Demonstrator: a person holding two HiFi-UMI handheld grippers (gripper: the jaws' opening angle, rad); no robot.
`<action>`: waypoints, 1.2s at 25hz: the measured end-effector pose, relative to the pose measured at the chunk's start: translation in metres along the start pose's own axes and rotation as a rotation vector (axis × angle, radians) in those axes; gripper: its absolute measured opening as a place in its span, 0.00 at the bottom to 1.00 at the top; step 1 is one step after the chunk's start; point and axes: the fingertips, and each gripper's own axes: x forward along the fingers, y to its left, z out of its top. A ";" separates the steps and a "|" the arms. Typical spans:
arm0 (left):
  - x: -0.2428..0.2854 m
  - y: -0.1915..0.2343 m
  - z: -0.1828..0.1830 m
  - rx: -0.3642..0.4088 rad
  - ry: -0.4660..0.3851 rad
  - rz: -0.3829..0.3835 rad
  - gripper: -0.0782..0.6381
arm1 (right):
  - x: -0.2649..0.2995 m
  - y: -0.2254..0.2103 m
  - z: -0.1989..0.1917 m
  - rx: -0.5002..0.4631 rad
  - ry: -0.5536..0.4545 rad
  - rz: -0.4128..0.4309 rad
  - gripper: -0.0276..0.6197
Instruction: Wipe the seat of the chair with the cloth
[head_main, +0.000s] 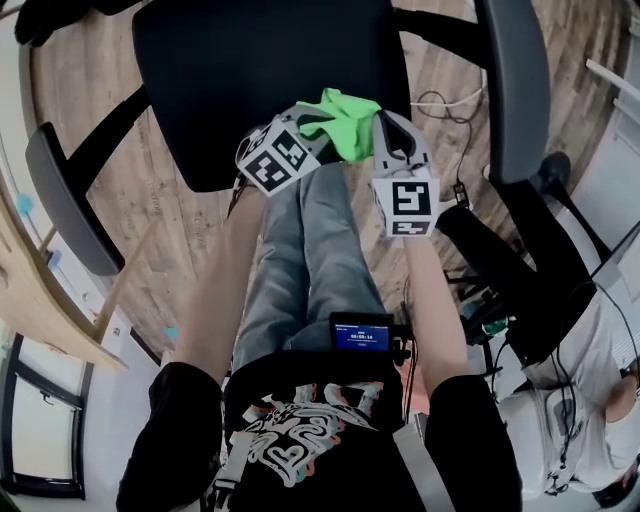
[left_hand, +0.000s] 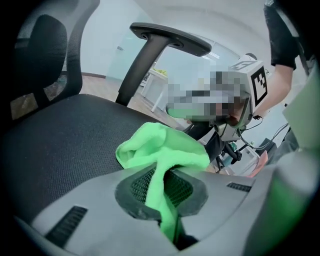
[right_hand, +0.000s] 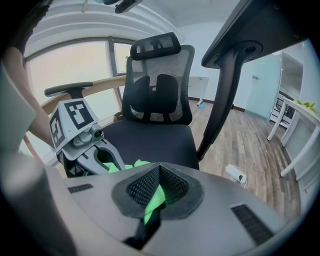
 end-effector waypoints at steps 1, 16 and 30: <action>-0.002 0.000 0.000 -0.006 -0.007 0.003 0.13 | 0.000 -0.001 0.001 0.000 -0.001 -0.001 0.05; -0.086 0.026 0.040 -0.124 -0.227 0.190 0.13 | -0.019 0.004 0.037 -0.008 -0.025 0.028 0.05; -0.221 0.030 0.079 -0.078 -0.352 0.350 0.13 | -0.066 0.028 0.106 -0.049 -0.067 0.059 0.05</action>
